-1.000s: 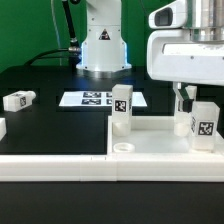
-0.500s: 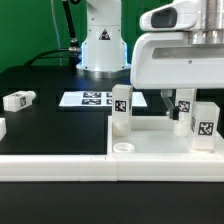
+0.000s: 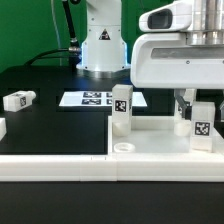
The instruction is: Assemble square table
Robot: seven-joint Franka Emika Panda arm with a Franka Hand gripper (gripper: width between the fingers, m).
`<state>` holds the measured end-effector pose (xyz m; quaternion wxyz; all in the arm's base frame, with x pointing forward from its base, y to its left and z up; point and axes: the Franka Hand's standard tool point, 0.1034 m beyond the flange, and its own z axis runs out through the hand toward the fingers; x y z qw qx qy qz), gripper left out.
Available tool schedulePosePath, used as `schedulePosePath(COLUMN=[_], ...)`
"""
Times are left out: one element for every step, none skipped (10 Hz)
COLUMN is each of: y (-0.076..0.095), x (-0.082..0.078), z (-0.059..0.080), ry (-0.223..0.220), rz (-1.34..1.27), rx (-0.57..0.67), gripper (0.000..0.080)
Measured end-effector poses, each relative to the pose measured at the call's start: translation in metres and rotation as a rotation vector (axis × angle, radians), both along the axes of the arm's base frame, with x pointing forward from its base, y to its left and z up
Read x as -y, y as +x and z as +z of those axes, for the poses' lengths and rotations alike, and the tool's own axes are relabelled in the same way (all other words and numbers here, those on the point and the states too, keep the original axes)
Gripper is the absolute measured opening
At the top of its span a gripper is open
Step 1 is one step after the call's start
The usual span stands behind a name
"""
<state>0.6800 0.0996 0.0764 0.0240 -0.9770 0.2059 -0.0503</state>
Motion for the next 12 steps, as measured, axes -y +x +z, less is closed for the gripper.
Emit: schedulePosePath(y=[-0.0003,-0.0014,-0.0022,-0.0027,-0.0029,-0.0042,-0.0047,-0.0052,-0.0054,-0.0054,-0.0054,-0.006], x=[-0.0004,-0.0001,0.0004,0.0005,0.0012,0.0013,0.0026,0.0026,0.0023,0.0022,0.0022,0.0002], z=[-0.0003,-0.0006,-0.0008,-0.0013,-0.0017,-0.0019,-0.0017,-0.002,-0.0021,-0.0022,-0.0024,-0.0023], ry=[0.005,0.016,0.029,0.056,0.101,0.147,0.184,0.198,0.203,0.203,0.2,0.186], rz=[-0.049,-0.25,-0.398,-0.576,-0.77,-0.93,-1.058,-1.122,-1.159,-1.17,-1.136,-1.087], rx=[-0.002,-0.007,-0.016,-0.03,-0.037,-0.039,-0.056,-0.066,-0.07,-0.07,-0.068,-0.061], gripper=[0.0288,0.0288,0.0288,0.0288,0.0288,0.029,0.0291,0.0291,0.0291,0.0291,0.0291,0.0467])
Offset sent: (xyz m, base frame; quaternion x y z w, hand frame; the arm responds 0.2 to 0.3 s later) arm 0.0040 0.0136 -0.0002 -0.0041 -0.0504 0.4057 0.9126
